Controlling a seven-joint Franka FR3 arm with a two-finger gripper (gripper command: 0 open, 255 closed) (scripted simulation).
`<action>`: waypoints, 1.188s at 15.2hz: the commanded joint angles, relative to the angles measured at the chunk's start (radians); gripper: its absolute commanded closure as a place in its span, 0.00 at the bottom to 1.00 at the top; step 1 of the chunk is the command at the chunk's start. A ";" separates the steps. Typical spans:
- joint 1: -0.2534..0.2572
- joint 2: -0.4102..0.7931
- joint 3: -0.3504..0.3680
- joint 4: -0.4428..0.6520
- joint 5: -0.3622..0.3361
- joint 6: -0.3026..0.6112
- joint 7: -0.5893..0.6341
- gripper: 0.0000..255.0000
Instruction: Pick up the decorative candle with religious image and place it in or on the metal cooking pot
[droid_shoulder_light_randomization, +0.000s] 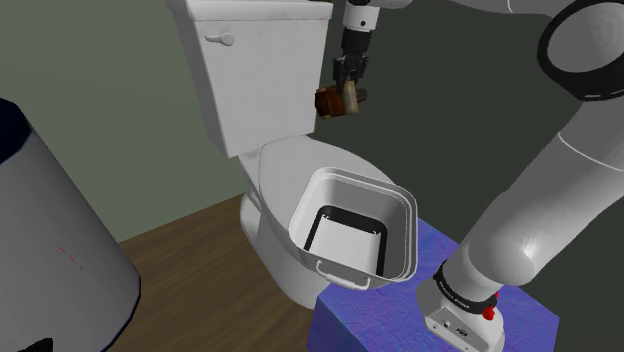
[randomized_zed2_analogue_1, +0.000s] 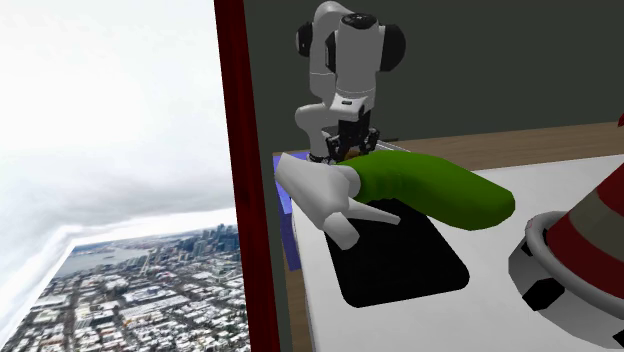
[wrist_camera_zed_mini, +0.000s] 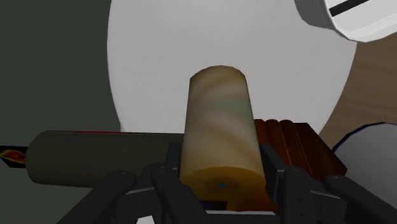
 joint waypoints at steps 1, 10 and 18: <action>0.015 -0.067 0.017 -0.065 -0.010 0.003 0.034 1.00; 0.062 -0.366 0.117 -0.345 -0.017 -0.008 0.188 1.00; 0.107 -0.598 0.226 -0.509 0.036 -0.068 0.327 1.00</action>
